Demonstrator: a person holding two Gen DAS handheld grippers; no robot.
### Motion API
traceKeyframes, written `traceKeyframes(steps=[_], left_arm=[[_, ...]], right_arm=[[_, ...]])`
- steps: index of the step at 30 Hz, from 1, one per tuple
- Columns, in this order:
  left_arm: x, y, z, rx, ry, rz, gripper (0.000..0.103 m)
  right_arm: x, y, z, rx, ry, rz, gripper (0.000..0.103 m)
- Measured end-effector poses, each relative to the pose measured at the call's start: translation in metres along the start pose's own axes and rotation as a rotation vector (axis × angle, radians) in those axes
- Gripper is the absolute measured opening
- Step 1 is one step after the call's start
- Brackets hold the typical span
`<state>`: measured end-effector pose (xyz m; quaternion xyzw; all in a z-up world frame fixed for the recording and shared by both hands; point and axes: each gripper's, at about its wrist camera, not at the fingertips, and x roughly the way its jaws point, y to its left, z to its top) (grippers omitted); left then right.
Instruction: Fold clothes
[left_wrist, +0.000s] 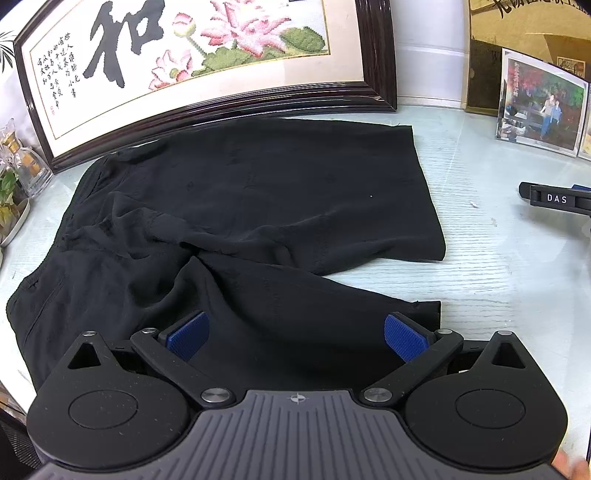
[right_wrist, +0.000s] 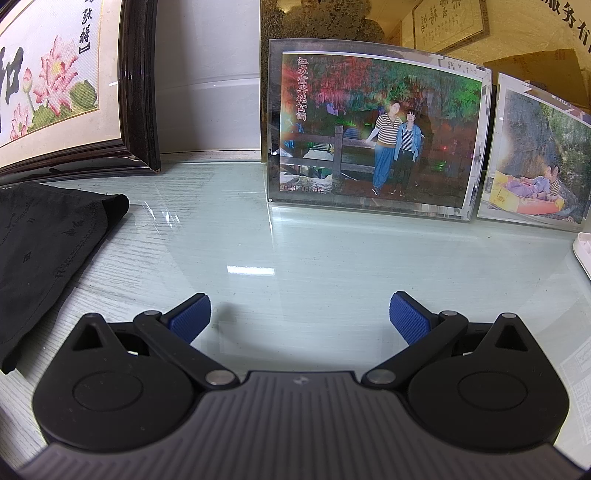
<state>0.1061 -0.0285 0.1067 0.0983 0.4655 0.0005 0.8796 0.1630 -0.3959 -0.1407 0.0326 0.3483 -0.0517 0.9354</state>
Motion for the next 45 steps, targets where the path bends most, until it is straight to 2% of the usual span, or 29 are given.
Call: traceKeyframes(steps=[32,40,45], left_arm=[[0.000,0.004,-0.001,0.004,-0.006,0.014,0.103],[0.017,0.018,0.005,-0.021,-0.069,0.064,0.103],[0.030,0.034,0.007,-0.065,-0.061,0.062,0.103]], right_arm=[[0.000,0.000,0.000,0.000,0.000,0.000,0.103],[0.000,0.000,0.000,0.000,0.000,0.000,0.103],[0.000,0.000,0.000,0.000,0.000,0.000,0.103]])
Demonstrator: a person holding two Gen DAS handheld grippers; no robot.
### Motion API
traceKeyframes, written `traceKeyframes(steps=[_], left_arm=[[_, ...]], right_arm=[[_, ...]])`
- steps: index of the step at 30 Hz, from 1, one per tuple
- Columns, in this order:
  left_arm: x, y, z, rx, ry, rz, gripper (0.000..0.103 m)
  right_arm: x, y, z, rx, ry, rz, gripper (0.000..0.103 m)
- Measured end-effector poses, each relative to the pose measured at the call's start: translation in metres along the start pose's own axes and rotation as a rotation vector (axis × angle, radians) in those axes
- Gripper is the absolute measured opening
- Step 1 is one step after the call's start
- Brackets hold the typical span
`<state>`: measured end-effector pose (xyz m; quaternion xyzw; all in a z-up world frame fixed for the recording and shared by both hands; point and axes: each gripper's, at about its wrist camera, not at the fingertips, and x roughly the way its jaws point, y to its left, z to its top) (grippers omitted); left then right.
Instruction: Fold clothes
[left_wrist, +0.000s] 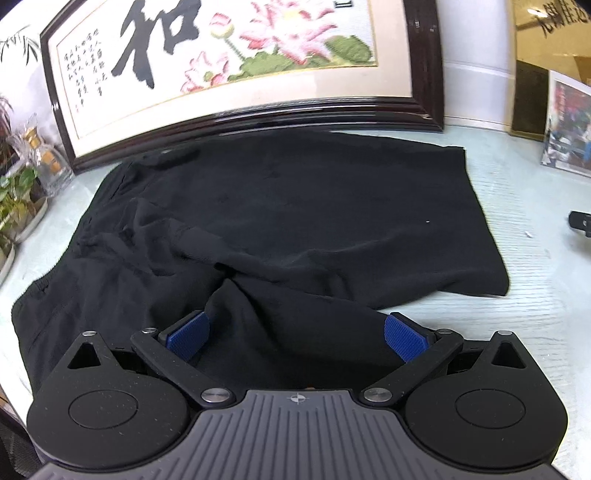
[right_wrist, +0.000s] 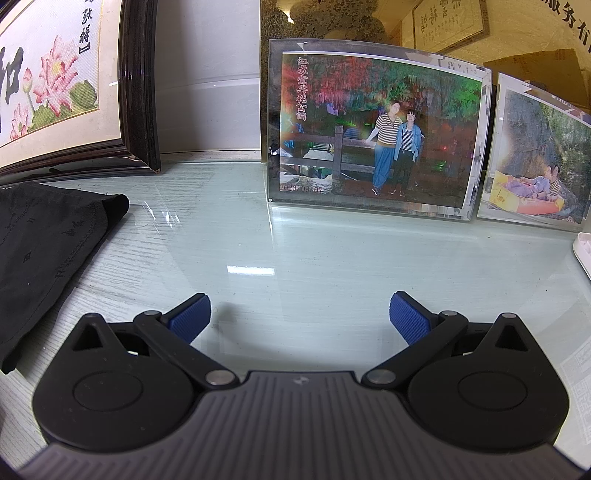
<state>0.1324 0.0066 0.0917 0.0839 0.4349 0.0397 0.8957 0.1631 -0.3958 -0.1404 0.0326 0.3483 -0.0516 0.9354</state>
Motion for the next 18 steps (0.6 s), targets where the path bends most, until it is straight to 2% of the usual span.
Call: traceKeyframes(steps=[2,6,11,14,18], left_arm=[[0.005,0.002,0.000,0.003,0.019,0.019,0.103],[0.019,-0.013,-0.001,0.111,0.073,0.153,0.103],[0.015,-0.020,-0.013,0.130,-0.016,0.204,0.103],[0.013,-0.019,-0.018,0.093,-0.056,0.225,0.103],[0.009,-0.033,-0.033,0.143,-0.160,0.298,0.103]], right_arm=[[0.000,0.000,0.000,0.000,0.000,0.000,0.103],[0.000,0.000,0.000,0.000,0.000,0.000,0.103],[0.000,0.000,0.000,0.000,0.000,0.000,0.103],[0.000,0.000,0.000,0.000,0.000,0.000,0.103],[0.000,0.000,0.000,0.000,0.000,0.000,0.103]])
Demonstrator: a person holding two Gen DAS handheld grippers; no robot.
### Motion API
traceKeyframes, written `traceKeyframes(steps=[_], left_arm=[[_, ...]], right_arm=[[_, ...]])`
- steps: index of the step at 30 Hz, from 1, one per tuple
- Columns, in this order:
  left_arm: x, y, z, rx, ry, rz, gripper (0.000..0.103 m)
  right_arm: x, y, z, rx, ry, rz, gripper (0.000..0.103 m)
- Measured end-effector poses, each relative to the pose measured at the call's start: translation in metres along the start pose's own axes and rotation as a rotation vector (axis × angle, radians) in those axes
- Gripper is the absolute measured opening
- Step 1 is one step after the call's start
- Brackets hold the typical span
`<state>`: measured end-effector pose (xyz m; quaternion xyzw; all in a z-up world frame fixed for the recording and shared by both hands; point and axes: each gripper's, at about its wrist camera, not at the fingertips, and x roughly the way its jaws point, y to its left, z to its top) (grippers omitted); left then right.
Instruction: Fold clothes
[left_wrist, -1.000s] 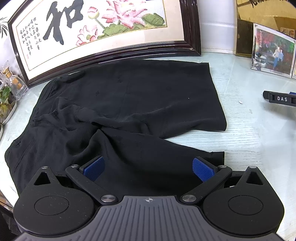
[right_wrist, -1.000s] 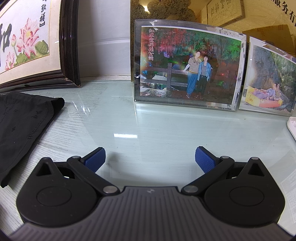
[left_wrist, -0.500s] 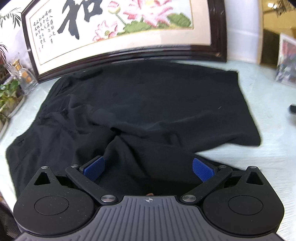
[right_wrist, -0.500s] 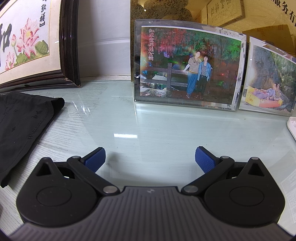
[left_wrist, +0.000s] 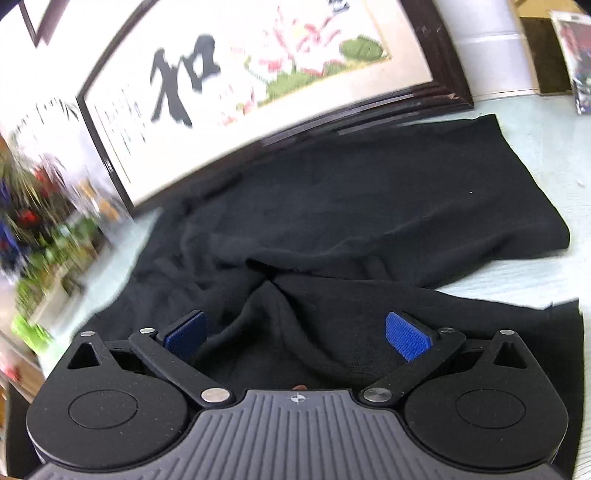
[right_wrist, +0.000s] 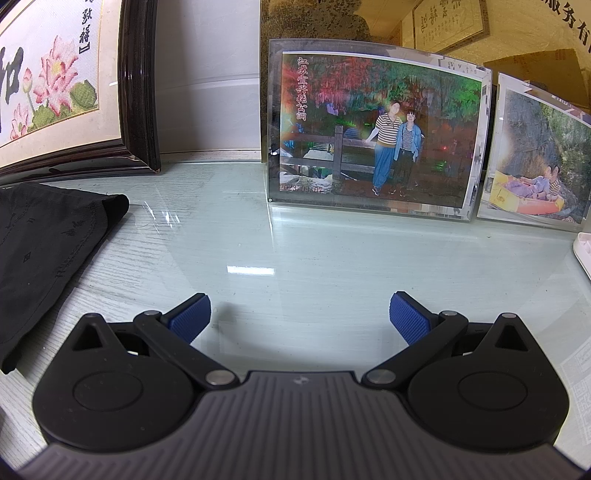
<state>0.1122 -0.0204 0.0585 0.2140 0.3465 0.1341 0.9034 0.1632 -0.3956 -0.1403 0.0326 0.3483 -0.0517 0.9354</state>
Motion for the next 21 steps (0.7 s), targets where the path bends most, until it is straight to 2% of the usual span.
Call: traceKeyframes(steps=[3,6,11,21], left_arm=[[-0.002,-0.003,-0.006,0.002,-0.046,0.025,0.103],[-0.001,-0.003,-0.008,0.001,-0.059,0.045,0.103],[-0.004,-0.017,-0.014,0.071,-0.108,0.183,0.103],[0.002,-0.016,-0.007,0.039,-0.094,0.212,0.103]], right_arm=[[0.000,0.000,0.000,0.000,0.000,0.000,0.103],[0.000,0.000,0.000,0.000,0.000,0.000,0.103],[0.000,0.000,0.000,0.000,0.000,0.000,0.103],[0.000,0.000,0.000,0.000,0.000,0.000,0.103]])
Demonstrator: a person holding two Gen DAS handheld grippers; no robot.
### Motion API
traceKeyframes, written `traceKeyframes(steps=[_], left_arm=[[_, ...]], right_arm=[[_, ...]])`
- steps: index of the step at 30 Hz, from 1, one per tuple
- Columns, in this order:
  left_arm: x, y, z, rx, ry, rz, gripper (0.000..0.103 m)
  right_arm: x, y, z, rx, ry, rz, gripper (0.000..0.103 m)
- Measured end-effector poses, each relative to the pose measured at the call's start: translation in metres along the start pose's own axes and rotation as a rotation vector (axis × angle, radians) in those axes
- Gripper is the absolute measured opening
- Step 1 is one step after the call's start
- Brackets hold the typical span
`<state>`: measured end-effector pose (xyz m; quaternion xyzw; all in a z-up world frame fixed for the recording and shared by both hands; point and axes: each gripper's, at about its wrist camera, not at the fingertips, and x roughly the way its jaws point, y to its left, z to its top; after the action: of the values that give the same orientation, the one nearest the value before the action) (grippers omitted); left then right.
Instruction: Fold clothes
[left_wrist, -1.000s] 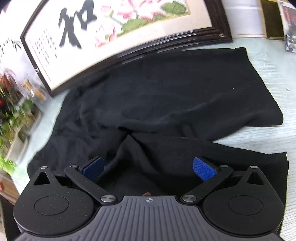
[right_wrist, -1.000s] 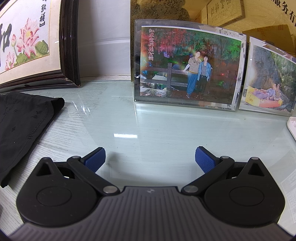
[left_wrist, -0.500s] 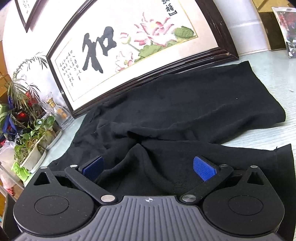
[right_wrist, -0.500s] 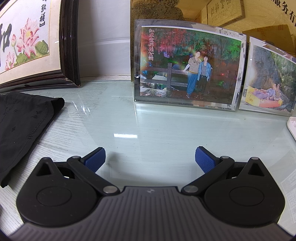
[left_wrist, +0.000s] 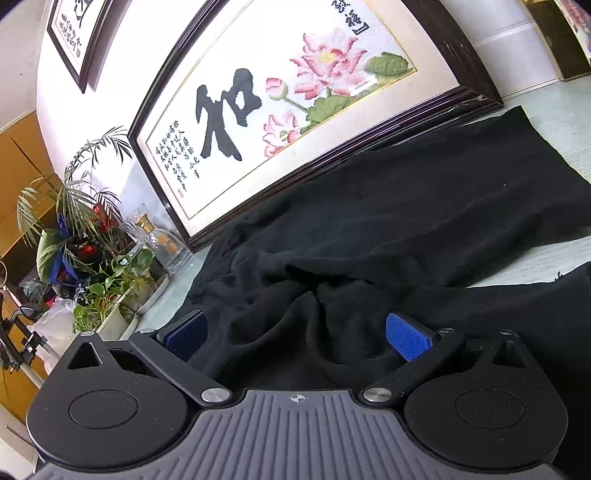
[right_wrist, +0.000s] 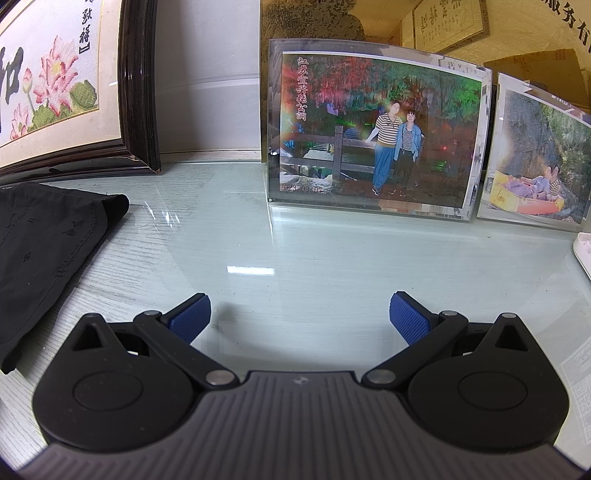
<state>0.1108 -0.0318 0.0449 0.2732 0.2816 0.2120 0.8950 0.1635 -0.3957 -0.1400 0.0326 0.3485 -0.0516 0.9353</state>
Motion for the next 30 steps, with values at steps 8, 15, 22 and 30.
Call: traceKeyframes(steps=[8,15,22,30], left_arm=[[-0.009,-0.012,0.003,0.062,-0.054,0.091,0.103],[-0.033,-0.091,-0.026,0.485,-0.440,0.519,0.103],[-0.019,-0.163,-0.060,0.592,-0.449,0.680,0.103],[-0.009,-0.221,-0.098,0.595,-0.411,0.697,0.103]], right_arm=[[0.000,0.000,0.000,0.000,0.000,0.000,0.103],[0.000,0.000,0.000,0.000,0.000,0.000,0.103],[0.000,0.000,0.000,0.000,0.000,0.001,0.103],[0.000,0.002,0.000,-0.001,0.000,-0.002,0.103]])
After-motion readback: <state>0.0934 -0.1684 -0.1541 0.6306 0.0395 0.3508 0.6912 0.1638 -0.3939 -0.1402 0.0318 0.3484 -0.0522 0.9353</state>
